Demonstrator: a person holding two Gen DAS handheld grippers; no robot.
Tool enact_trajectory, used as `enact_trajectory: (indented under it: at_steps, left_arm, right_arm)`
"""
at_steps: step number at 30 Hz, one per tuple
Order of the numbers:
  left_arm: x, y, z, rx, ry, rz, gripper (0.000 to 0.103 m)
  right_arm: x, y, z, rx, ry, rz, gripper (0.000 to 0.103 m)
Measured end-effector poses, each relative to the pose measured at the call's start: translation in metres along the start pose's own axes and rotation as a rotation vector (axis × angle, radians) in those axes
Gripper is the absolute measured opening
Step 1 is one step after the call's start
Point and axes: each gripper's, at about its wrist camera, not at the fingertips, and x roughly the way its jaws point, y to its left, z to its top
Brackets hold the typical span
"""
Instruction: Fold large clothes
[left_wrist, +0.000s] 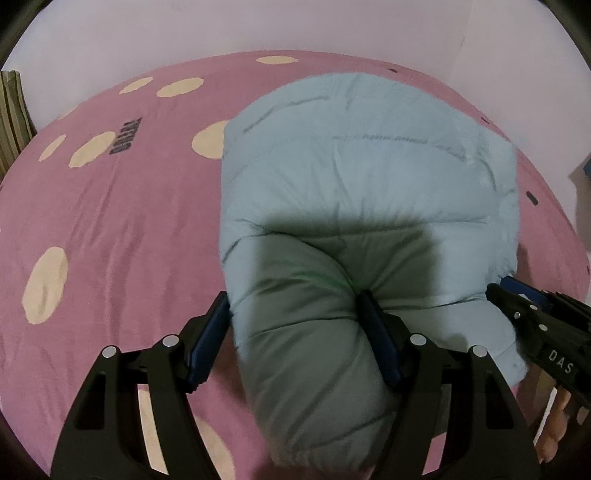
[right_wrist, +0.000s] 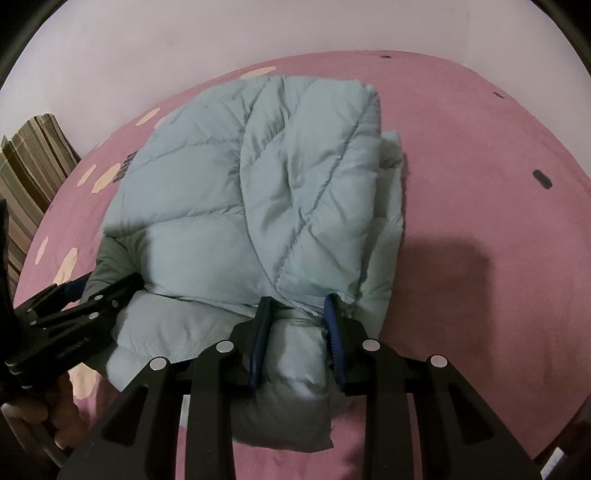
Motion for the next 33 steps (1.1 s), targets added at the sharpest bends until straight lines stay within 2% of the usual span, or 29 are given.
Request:
enact_trajectory:
  at_steps: [3,6,10,12,16,21,25,28,33]
  left_arm:
    - [-0.025,0.007,0.009,-0.018,-0.055,-0.015,0.069]
    - [-0.04,0.012,0.029,-0.02,-0.111,-0.027,0.069]
    - [-0.032,0.007,0.065,-0.002,-0.139,-0.017,0.069]
    - [-0.019,0.001,0.078,0.021,-0.129,-0.002,0.069]
    - [0.015,-0.006,0.089,0.047,-0.06,0.04,0.065]
    - [0.048,-0.012,0.089,0.076,0.025,0.079,0.065]
    - [0.065,-0.024,0.083,0.127,0.032,0.142,0.064]
    - [0.071,-0.024,0.081,0.124,0.04,0.142,0.064]
    - [0.062,-0.015,0.084,0.101,0.028,0.088,0.064]
  right_arm:
    - [-0.019,0.0,0.007,0.008,-0.032,0.011,0.03]
    - [-0.038,-0.001,0.026,0.008,-0.106,0.015,0.03]
    - [-0.04,-0.003,0.059,0.002,-0.182,0.012,0.03]
    - [-0.028,-0.003,0.076,-0.003,-0.196,0.008,0.03]
    - [0.007,-0.009,0.095,0.009,-0.146,-0.014,0.03]
    - [0.051,-0.02,0.092,0.03,-0.042,-0.038,0.03]
    - [0.073,-0.025,0.085,0.042,-0.02,-0.037,0.03]
    - [0.076,-0.026,0.083,0.05,-0.02,-0.036,0.03]
    - [0.065,-0.02,0.083,0.041,-0.05,-0.048,0.032]
